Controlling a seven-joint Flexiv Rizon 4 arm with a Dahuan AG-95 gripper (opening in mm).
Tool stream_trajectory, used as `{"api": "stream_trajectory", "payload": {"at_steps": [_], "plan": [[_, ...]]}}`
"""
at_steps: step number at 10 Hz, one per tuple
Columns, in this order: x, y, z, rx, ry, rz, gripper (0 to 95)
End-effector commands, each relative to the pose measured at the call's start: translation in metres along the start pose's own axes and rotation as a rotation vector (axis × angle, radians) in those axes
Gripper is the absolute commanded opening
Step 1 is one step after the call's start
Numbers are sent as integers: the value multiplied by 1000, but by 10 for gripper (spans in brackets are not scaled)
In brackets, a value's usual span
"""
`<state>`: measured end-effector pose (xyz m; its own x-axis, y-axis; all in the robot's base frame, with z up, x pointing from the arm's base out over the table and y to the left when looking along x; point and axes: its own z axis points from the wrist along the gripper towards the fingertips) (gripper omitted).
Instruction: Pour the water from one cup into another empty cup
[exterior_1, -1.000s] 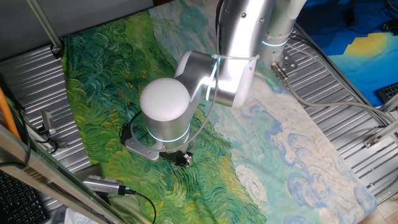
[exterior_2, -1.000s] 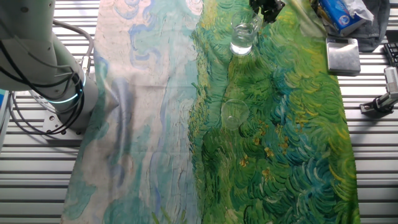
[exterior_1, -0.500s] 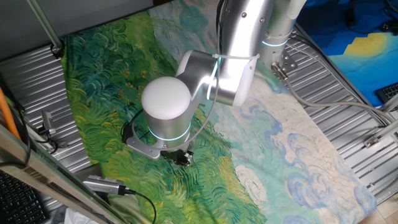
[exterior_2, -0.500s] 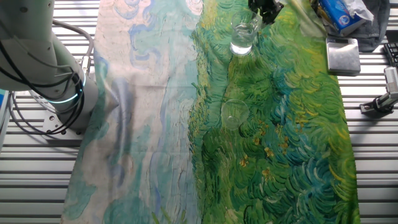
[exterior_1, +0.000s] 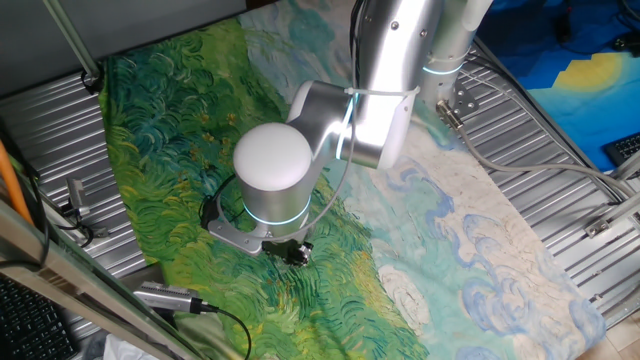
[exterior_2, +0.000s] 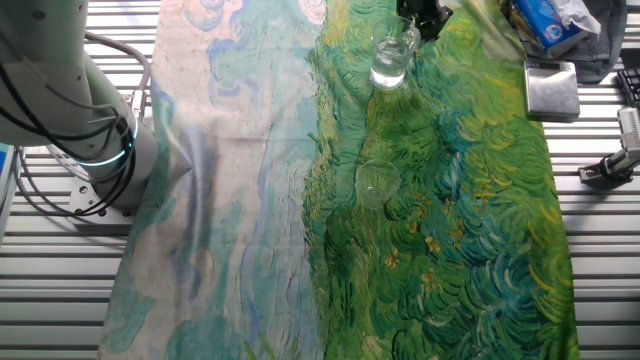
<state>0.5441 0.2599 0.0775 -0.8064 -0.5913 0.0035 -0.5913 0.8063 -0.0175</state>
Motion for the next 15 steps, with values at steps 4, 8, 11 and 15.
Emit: {"api": "stream_trajectory", "payload": {"at_steps": [4,8,11,15], "plan": [[-1,0,1,2,-4,5,380],[-1,0,2,4,-3,9,190],[-1,0,2,4,-3,18,0],[-2,-1,0,6,3,41,0]]}}
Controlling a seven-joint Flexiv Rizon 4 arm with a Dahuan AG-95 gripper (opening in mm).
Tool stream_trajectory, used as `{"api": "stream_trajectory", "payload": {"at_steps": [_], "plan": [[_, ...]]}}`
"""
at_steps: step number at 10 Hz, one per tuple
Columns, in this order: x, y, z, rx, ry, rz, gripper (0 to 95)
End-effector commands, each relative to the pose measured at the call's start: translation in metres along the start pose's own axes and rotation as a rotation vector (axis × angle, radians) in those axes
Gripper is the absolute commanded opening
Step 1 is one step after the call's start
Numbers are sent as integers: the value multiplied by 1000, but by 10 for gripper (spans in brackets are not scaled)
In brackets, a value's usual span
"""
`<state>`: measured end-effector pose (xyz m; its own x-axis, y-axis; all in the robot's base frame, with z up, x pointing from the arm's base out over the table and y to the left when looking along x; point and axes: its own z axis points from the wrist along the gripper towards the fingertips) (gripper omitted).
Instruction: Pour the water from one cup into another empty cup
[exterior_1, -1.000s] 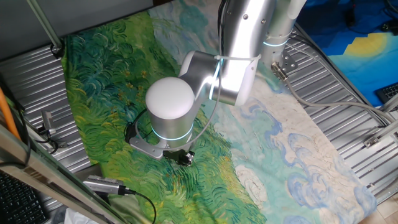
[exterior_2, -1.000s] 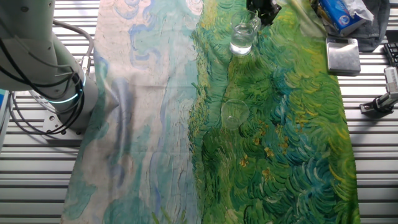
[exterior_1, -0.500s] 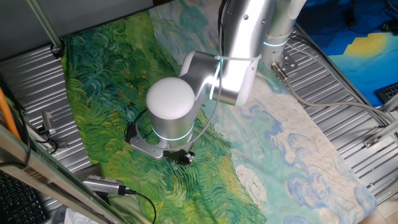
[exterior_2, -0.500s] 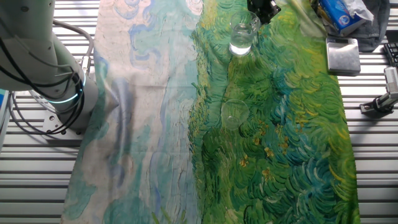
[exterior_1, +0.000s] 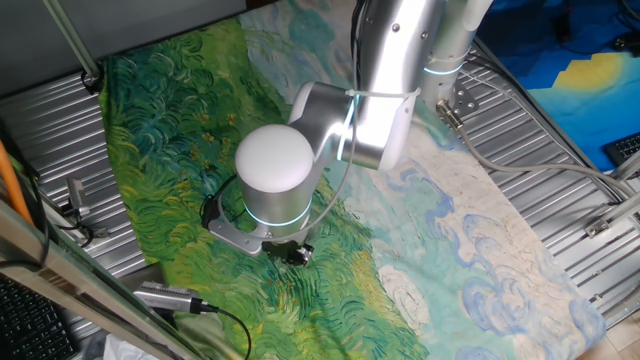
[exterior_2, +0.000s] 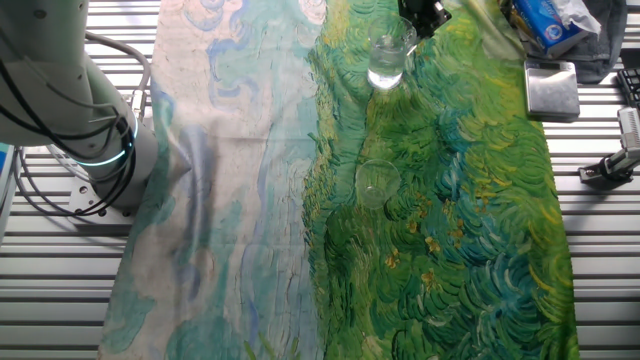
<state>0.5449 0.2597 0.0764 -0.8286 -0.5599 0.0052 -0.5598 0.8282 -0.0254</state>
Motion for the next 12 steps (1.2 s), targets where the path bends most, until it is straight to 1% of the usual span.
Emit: {"api": "stream_trajectory", "payload": {"at_steps": [1,4,6,8,10,11,12], "plan": [[-1,0,-1,-2,0,5,0],[-1,0,-2,-5,-2,13,0],[-2,-1,-6,-10,-4,18,0],[-2,-3,-13,-14,-4,21,0],[0,-9,-22,-21,-4,16,0],[1,-11,-25,-22,-5,12,0],[4,-16,-30,-25,-8,10,0]]}}
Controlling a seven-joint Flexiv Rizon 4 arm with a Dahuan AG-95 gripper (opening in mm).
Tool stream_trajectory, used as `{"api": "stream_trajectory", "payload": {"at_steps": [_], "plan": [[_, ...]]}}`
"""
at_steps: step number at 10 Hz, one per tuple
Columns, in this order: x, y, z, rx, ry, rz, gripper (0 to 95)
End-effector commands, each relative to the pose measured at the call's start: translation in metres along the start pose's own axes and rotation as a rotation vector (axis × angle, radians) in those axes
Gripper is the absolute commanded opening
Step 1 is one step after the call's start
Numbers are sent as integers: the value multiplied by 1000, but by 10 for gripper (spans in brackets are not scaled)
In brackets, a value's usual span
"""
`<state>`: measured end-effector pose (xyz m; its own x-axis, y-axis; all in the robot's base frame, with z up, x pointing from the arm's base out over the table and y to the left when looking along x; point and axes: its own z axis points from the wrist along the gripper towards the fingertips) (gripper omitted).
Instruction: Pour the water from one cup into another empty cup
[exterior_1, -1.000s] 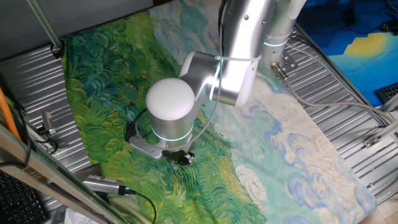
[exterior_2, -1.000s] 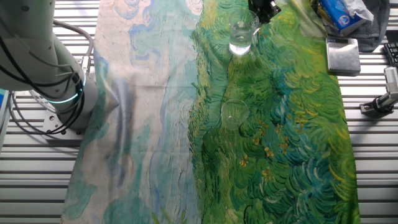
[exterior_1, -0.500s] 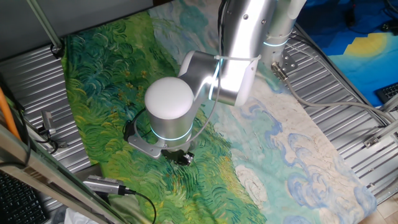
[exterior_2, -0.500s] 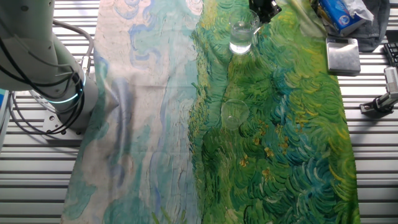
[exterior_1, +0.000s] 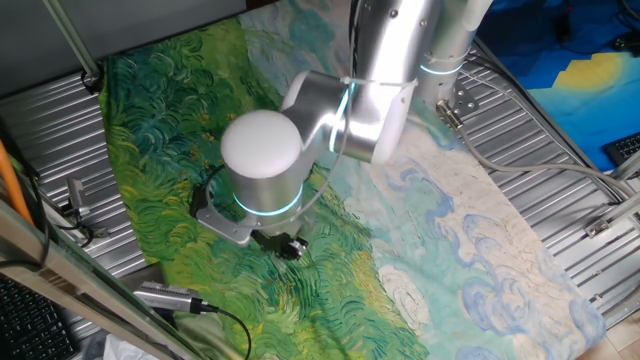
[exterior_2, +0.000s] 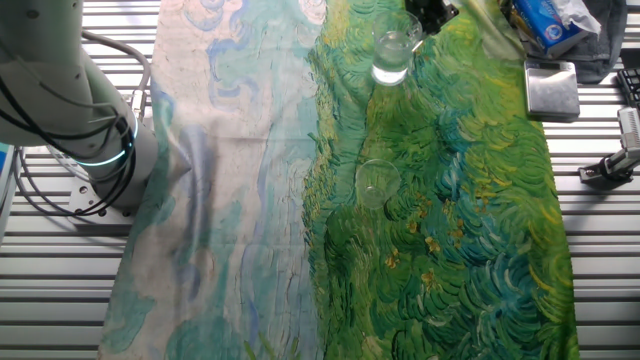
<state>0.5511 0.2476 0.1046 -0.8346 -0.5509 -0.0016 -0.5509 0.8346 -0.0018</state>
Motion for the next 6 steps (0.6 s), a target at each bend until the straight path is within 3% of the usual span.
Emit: {"api": "stream_trajectory", "payload": {"at_steps": [1,6], "plan": [[4,-6,-5,-5,-6,-1,0],[20,-29,-20,-15,-15,-20,0]]}}
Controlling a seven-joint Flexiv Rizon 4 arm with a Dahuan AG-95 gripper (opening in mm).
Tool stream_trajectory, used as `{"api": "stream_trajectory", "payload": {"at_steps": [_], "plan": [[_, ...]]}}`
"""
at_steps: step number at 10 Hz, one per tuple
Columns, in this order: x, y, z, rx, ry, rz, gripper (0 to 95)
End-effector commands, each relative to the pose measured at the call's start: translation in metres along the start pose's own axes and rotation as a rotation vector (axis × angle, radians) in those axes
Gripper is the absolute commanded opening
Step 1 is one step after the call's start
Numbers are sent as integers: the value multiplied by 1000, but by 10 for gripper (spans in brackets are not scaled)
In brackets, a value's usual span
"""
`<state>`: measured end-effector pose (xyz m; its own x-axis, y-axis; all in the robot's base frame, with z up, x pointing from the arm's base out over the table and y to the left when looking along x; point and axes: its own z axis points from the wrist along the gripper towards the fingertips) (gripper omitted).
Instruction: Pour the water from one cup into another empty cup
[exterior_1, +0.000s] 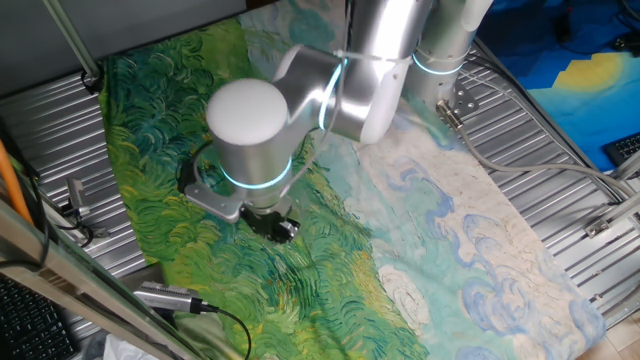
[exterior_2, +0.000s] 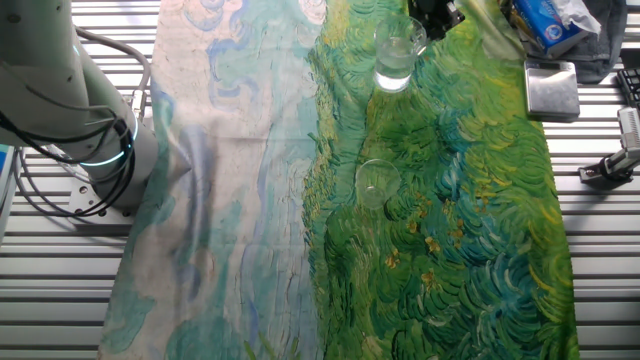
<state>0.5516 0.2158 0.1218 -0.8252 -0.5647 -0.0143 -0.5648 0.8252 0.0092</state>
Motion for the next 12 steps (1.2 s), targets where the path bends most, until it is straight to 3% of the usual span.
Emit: {"api": "stream_trajectory", "payload": {"at_steps": [1,6,12], "plan": [[5,-5,-4,-6,-3,-4,0],[17,-16,-13,-2,-3,-6,0],[42,-41,-36,6,-8,-42,0]]}}
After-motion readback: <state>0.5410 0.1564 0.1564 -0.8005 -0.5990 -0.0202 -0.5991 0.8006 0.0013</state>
